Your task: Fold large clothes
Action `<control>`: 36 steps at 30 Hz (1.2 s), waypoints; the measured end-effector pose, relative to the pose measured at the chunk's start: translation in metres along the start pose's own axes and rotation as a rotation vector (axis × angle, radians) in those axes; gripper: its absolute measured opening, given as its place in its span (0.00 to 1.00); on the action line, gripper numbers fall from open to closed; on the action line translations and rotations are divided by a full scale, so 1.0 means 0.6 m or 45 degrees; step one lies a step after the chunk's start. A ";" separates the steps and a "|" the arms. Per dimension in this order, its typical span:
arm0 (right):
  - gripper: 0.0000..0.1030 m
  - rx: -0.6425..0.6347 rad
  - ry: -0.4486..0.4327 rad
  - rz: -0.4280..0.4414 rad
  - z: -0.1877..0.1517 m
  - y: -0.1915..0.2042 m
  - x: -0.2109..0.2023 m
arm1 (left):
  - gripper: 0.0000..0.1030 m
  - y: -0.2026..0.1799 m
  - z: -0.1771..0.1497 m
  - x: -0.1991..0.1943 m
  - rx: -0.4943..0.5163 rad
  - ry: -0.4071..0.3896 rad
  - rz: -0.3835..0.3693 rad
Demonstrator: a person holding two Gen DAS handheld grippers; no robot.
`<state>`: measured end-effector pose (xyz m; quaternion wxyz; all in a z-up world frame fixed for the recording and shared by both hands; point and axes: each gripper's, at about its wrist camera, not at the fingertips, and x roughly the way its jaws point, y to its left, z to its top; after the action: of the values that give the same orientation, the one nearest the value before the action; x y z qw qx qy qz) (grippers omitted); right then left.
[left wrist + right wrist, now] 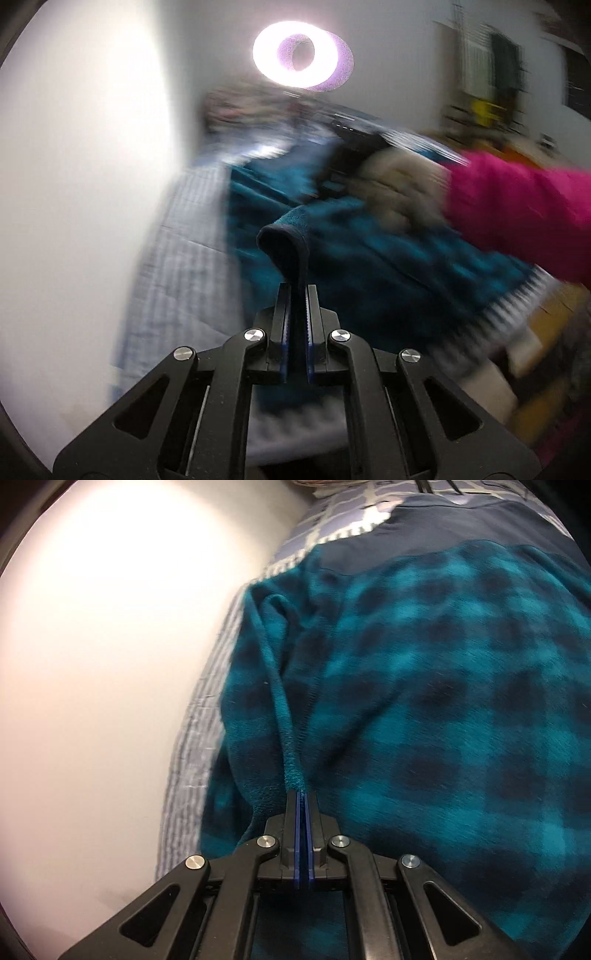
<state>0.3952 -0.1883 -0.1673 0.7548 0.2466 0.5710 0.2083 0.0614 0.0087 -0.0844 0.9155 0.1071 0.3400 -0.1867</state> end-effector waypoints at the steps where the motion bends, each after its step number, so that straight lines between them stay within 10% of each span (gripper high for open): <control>1: 0.00 0.006 0.010 -0.010 -0.003 -0.003 0.001 | 0.05 -0.022 -0.009 -0.001 0.027 0.022 -0.060; 8: 0.25 -0.074 0.012 -0.139 -0.013 0.001 -0.037 | 0.34 -0.025 -0.037 0.007 -0.074 0.108 -0.137; 18: 0.37 -0.280 0.175 -0.043 -0.123 0.040 -0.104 | 0.37 0.136 -0.086 0.123 -0.794 0.347 -0.295; 22: 0.32 -0.305 0.280 -0.072 -0.182 0.035 -0.085 | 0.37 0.120 -0.082 0.158 -0.748 0.405 -0.308; 25: 0.14 -0.278 0.334 -0.052 -0.206 0.024 -0.061 | 0.02 0.094 -0.078 0.181 -0.660 0.438 -0.290; 27: 0.01 -0.261 0.345 -0.009 -0.210 0.022 -0.047 | 0.02 0.092 -0.076 0.181 -0.646 0.428 -0.275; 36: 0.02 -0.342 0.266 0.098 -0.219 0.094 -0.065 | 0.01 0.141 -0.053 0.105 -0.504 0.325 -0.029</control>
<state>0.2562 -0.1493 -0.1333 0.7091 0.1420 0.6035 0.3359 0.1220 0.0788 -0.1437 0.8660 -0.0557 0.4843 -0.1117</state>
